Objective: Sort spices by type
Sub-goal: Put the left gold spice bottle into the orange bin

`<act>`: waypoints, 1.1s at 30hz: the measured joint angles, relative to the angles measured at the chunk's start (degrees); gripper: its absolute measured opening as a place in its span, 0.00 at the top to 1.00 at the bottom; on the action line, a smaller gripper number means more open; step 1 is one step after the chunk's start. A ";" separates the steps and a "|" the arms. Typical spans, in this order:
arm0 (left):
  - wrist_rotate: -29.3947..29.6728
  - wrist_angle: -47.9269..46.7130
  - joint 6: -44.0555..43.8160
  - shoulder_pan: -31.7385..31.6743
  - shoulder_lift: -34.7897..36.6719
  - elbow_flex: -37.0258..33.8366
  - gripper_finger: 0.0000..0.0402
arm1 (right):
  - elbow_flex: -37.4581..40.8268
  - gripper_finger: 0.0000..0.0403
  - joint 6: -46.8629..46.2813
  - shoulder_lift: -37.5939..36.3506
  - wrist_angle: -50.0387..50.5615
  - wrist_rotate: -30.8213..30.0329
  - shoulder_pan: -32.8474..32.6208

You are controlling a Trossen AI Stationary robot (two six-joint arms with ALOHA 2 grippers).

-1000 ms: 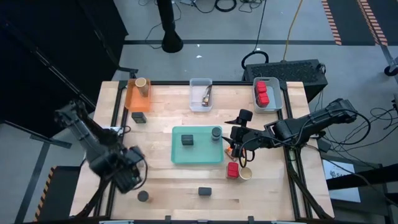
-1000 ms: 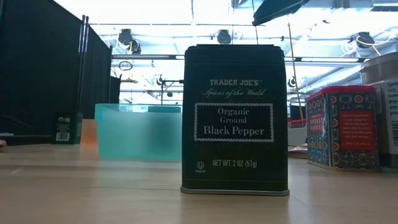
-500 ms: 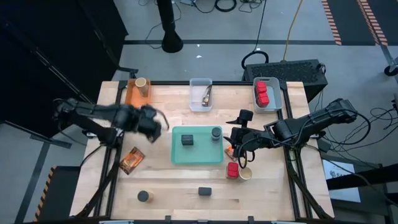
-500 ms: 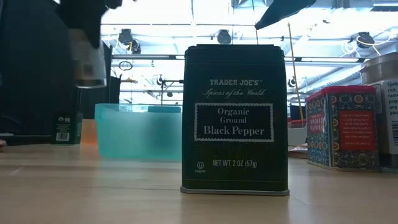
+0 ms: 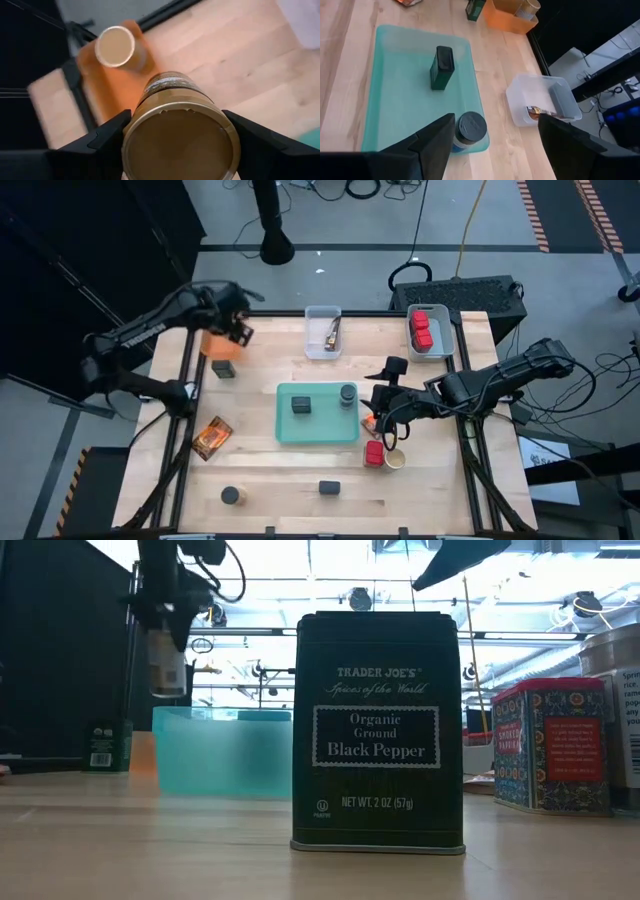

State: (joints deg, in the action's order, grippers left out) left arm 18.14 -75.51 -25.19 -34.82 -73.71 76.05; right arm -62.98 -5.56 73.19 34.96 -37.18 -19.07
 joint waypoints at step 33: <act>-12.65 14.49 9.64 -23.74 -3.17 -14.41 0.31 | 2.99 0.33 -3.25 -0.46 0.42 -0.04 0.66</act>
State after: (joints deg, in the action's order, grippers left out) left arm 5.49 -61.03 -15.55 -58.57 -76.88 61.64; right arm -59.99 -8.82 72.73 35.38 -37.21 -18.41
